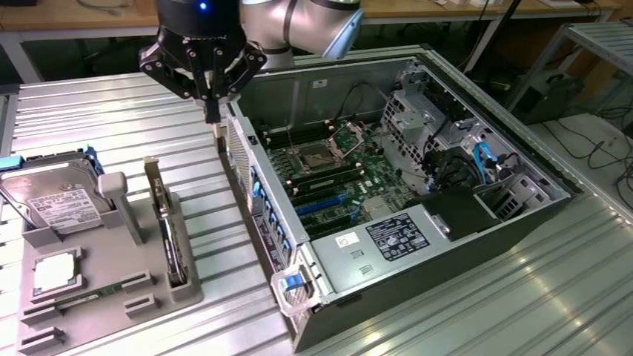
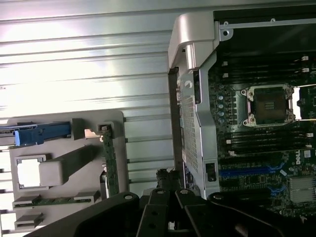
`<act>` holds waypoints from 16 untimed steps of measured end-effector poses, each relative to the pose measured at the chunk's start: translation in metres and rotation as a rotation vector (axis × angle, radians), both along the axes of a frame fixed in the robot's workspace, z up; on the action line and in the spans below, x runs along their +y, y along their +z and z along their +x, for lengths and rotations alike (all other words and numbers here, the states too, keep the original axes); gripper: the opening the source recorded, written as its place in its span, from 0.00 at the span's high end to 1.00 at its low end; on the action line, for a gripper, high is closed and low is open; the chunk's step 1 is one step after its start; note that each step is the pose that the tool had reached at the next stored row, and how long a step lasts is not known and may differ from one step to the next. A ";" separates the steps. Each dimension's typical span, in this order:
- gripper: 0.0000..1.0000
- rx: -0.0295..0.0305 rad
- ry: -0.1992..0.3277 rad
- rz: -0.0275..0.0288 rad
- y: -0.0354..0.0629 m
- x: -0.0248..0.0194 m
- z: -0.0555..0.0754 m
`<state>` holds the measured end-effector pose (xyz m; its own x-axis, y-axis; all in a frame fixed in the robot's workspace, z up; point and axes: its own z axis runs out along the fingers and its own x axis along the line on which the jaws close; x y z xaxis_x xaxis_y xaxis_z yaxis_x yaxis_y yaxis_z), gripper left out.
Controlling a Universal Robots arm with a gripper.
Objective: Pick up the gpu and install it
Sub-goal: 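Reach for the gpu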
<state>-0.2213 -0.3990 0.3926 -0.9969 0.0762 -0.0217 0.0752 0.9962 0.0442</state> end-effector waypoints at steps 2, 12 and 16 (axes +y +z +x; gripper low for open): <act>0.89 0.0001 0.000 0.0000 0.0000 0.0000 -0.002; 0.89 0.0004 0.000 0.0000 -0.0001 0.0000 -0.012; 0.89 0.0005 0.000 0.0000 -0.0001 0.0000 -0.016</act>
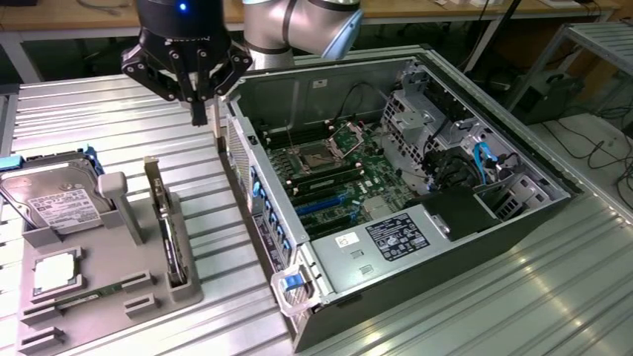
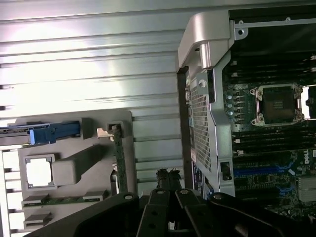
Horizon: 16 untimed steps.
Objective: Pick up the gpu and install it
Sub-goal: 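Reach for the gpu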
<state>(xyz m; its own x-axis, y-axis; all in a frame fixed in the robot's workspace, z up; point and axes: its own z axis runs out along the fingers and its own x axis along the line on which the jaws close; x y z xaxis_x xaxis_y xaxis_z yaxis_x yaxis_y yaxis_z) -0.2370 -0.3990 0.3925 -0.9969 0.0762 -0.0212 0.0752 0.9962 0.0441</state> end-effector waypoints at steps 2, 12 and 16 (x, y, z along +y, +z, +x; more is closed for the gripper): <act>0.89 0.0001 0.000 0.0000 0.0000 0.0000 -0.002; 0.89 0.0004 0.000 0.0000 -0.0001 0.0000 -0.014; 0.89 0.0005 0.000 0.0000 -0.0001 0.0000 -0.018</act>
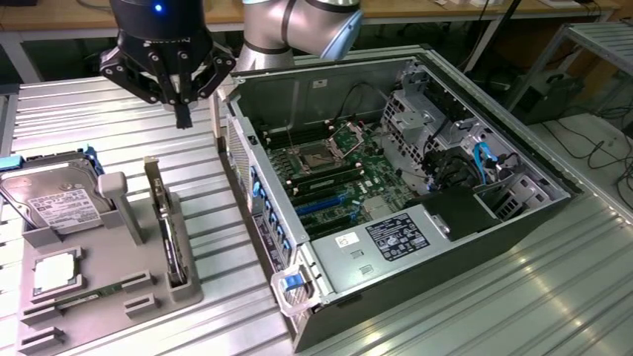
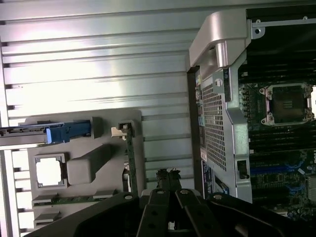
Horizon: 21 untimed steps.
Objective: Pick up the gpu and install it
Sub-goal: 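Reach for the gpu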
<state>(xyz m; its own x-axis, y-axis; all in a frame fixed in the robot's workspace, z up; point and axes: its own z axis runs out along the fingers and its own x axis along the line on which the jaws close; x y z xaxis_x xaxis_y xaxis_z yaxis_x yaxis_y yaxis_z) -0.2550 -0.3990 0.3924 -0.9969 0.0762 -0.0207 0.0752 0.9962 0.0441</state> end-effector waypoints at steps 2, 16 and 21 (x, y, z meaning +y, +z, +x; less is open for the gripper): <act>0.89 0.0000 0.000 0.0000 0.0000 0.0000 -0.004; 0.89 0.0001 0.002 0.0000 -0.0003 -0.0023 -0.028; 0.89 0.0000 0.004 0.0001 -0.0004 -0.0049 -0.036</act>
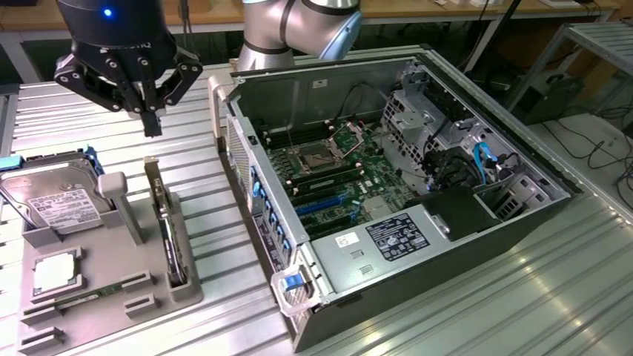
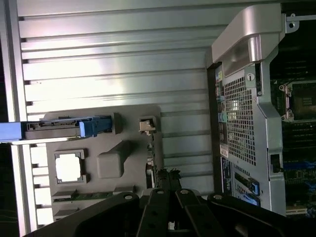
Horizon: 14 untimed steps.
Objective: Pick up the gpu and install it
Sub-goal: 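Reach for the gpu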
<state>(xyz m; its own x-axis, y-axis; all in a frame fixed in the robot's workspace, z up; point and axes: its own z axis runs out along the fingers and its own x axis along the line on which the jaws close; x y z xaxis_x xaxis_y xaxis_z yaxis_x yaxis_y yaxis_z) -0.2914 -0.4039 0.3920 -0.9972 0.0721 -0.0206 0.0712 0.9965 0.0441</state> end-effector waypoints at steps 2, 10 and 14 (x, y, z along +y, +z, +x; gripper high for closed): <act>0.89 0.0001 0.001 -0.0001 0.0001 -0.0014 -0.004; 0.89 0.0001 0.007 -0.0001 -0.0003 -0.0089 -0.015; 0.89 0.0001 0.010 0.0000 -0.0004 -0.0137 -0.017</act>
<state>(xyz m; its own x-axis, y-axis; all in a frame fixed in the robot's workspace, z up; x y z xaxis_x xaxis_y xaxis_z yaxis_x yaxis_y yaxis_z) -0.3085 -0.4176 0.3917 -0.9979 0.0621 -0.0205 0.0612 0.9972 0.0441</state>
